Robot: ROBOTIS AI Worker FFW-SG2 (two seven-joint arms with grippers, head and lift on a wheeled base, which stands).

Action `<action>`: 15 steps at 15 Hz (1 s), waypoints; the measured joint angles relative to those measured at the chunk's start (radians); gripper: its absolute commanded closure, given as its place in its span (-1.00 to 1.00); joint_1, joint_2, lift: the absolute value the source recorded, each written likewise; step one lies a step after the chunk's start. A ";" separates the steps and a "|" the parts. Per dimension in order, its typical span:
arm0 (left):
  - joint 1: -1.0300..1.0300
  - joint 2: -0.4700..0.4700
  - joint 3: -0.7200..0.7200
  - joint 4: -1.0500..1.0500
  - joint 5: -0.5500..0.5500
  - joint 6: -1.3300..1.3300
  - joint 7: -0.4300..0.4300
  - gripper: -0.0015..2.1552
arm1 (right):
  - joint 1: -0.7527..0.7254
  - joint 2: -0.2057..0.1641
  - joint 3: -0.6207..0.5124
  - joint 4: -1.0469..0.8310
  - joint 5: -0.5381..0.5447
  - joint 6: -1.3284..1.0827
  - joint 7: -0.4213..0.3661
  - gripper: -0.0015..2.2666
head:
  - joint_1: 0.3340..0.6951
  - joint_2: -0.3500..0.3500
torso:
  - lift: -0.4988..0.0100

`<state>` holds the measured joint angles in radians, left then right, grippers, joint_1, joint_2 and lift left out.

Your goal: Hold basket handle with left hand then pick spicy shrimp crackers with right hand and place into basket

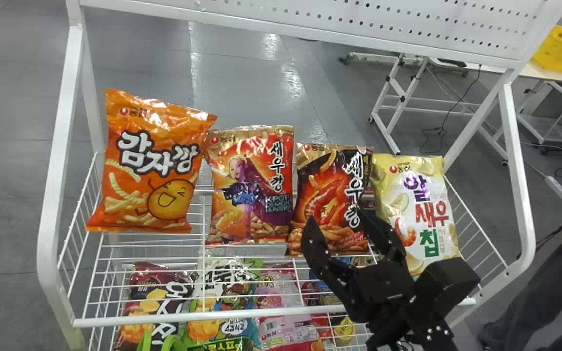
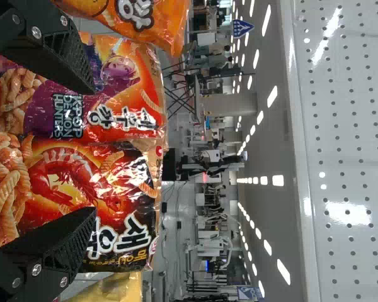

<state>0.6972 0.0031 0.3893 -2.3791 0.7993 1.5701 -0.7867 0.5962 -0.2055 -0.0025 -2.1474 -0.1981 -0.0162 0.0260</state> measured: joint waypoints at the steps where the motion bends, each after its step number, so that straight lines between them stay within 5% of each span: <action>1: 0.000 0.000 0.002 0.000 0.000 0.000 0.002 0.76 | -0.016 0.000 -0.001 0.013 0.000 0.010 0.000 -0.85 | 1.00 -0.85 | 0.81; 15: -0.004 0.000 0.005 0.001 -0.012 0.000 0.011 0.76 | -0.187 0.000 -0.037 0.123 -0.004 0.178 0.000 -0.85 | 1.00 -0.91 | 0.81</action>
<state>0.6935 0.0031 0.3945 -2.3781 0.7869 1.5701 -0.7761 0.4094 -0.2060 -0.0399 -2.0241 -0.2021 0.1617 0.0260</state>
